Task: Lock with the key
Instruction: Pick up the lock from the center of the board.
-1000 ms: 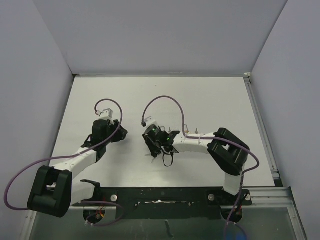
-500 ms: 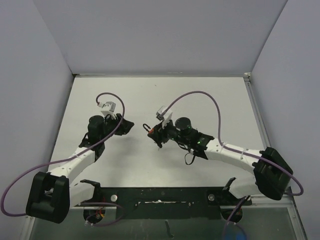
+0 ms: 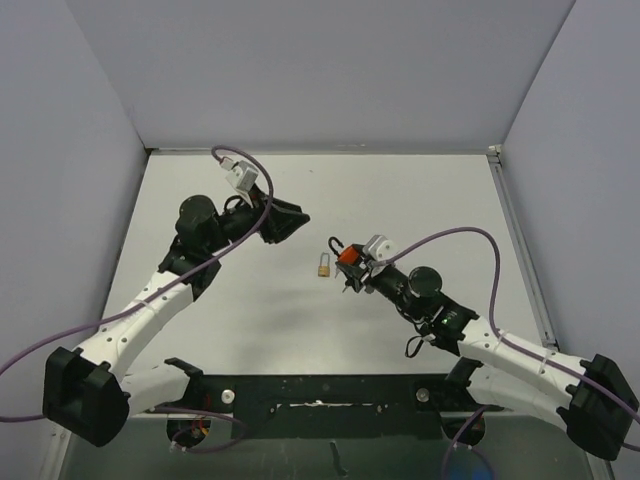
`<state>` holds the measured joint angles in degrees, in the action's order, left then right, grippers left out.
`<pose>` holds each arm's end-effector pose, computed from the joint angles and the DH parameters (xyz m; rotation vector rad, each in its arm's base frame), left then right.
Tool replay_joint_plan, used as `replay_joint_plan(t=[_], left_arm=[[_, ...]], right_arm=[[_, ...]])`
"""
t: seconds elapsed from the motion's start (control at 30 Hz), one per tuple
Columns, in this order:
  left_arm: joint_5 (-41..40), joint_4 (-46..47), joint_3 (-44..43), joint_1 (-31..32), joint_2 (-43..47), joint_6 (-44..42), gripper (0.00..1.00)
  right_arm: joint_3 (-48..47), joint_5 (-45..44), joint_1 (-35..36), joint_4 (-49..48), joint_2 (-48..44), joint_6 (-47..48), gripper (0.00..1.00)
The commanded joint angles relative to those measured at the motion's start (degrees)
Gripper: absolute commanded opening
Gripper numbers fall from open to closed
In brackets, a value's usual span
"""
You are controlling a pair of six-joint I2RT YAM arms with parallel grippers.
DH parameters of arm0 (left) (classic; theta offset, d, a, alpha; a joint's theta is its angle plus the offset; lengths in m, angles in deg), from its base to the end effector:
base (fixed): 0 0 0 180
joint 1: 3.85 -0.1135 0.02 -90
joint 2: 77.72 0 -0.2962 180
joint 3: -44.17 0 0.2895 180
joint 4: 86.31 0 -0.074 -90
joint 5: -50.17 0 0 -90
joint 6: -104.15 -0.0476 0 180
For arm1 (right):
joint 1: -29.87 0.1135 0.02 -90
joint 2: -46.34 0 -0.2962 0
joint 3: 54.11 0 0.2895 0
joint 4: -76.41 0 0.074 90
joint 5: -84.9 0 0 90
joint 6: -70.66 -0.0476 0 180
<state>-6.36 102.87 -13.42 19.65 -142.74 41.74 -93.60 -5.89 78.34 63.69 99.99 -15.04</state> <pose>0.2606 -0.1420 0.3480 0.4356 1.6057 -1.1376 0.1641 0.1842 0.2782 -0.7133 1.4626 0.5862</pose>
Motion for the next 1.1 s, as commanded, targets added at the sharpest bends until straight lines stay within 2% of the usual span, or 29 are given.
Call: replay_joint_plan(t=[0.0, 0.17, 0.4, 0.6, 1.07], left_arm=[[3.2, -4.3, -9.1, 4.5, -1.5, -1.0, 0.38], [5.1, -10.2, -13.9, 5.3, -5.2, 0.6, 0.4], [13.6, -23.8, -24.2, 8.0, -14.2, -5.3, 0.41], [18.5, -14.7, -23.0, 8.3, -16.0, 0.6, 0.43], [22.7, -15.2, -27.8, 8.4, -17.5, 2.2, 0.45]], right_arm=[[1.5, -6.8, 0.9, -12.3, -4.5, 5.7, 0.0], [2.3, -7.0, 1.0, -13.4, -7.3, 8.7, 0.0], [1.9, -4.7, 1.1, -9.0, -12.0, 11.8, 0.0], [2.2, -4.5, 1.2, -6.5, -14.5, 11.8, 0.0], [0.8, -5.1, 1.3, -5.8, -12.6, 14.3, 0.0]])
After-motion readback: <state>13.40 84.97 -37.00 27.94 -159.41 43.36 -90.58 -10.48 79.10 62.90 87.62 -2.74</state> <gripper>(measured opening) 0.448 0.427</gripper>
